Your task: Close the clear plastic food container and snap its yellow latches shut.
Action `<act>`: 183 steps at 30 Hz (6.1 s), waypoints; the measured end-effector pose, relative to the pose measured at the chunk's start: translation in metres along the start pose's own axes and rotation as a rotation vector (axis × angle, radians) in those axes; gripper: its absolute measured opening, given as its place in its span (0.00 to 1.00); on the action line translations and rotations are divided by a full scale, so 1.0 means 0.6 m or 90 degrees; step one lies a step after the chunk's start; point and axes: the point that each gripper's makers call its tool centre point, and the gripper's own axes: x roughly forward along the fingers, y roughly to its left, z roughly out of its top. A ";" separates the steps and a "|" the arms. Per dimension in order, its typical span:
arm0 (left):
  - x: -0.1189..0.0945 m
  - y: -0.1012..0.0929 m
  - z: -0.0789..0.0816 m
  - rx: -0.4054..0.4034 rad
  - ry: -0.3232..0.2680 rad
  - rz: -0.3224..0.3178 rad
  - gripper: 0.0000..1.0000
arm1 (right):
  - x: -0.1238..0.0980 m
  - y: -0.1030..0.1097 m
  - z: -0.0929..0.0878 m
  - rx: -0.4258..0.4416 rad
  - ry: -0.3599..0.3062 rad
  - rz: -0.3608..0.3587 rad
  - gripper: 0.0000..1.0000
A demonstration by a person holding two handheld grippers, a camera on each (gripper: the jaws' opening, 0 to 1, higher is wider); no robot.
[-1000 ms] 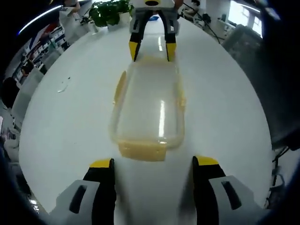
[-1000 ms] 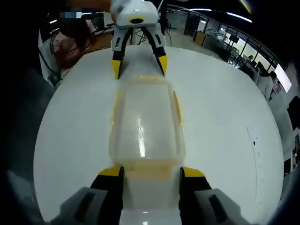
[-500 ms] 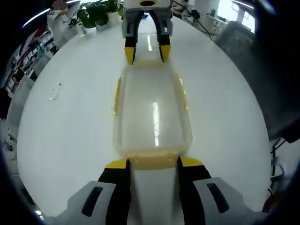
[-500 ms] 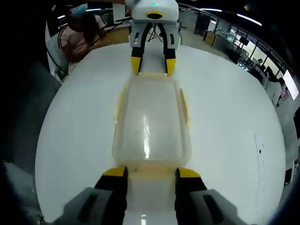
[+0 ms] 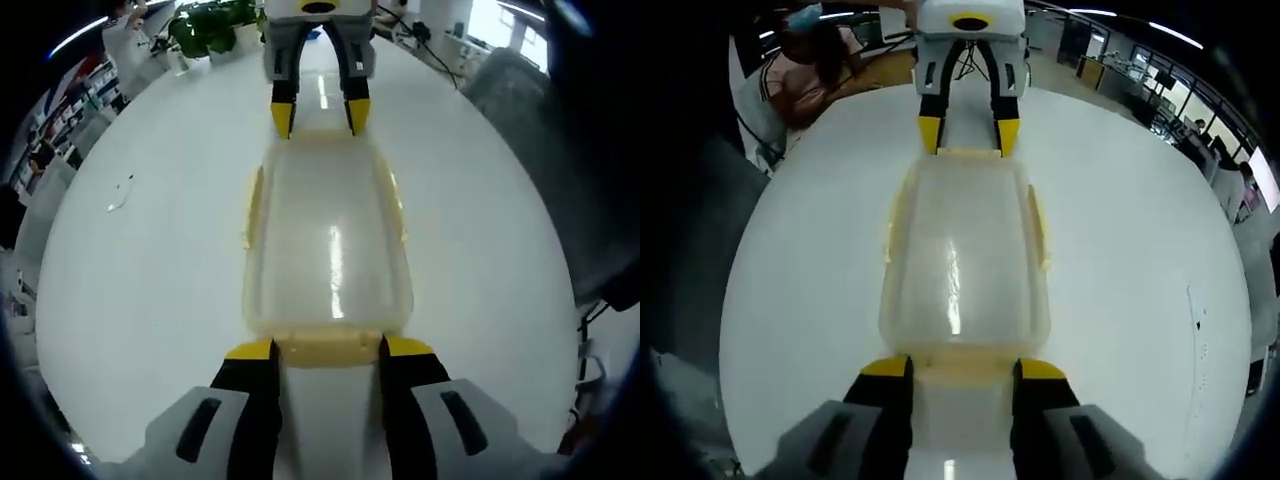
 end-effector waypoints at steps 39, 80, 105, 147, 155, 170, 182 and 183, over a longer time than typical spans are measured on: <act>-0.089 0.003 0.126 0.001 0.025 0.075 0.35 | -0.157 -0.005 -0.011 -0.035 0.006 -0.052 0.36; 0.000 0.033 0.297 0.015 0.007 0.047 0.36 | -0.230 -0.013 -0.190 0.011 0.050 -0.051 0.36; 0.058 0.018 0.408 0.010 -0.020 0.030 0.36 | -0.273 0.004 -0.308 0.018 0.113 -0.029 0.36; 0.098 0.001 0.403 -0.003 -0.005 -0.001 0.36 | -0.253 0.018 -0.335 0.015 0.163 0.014 0.36; 0.100 -0.003 0.399 0.003 -0.021 0.008 0.36 | -0.243 0.016 -0.341 0.011 0.168 0.007 0.37; 0.108 -0.010 0.391 -0.021 -0.074 0.014 0.48 | -0.227 0.025 -0.330 0.043 0.091 -0.005 0.56; 0.057 -0.009 0.410 -0.033 -0.139 0.039 0.43 | -0.290 0.015 -0.288 0.067 -0.002 -0.047 0.44; 0.050 -0.008 0.416 -0.034 -0.152 0.045 0.43 | -0.294 0.015 -0.282 0.064 -0.008 -0.052 0.40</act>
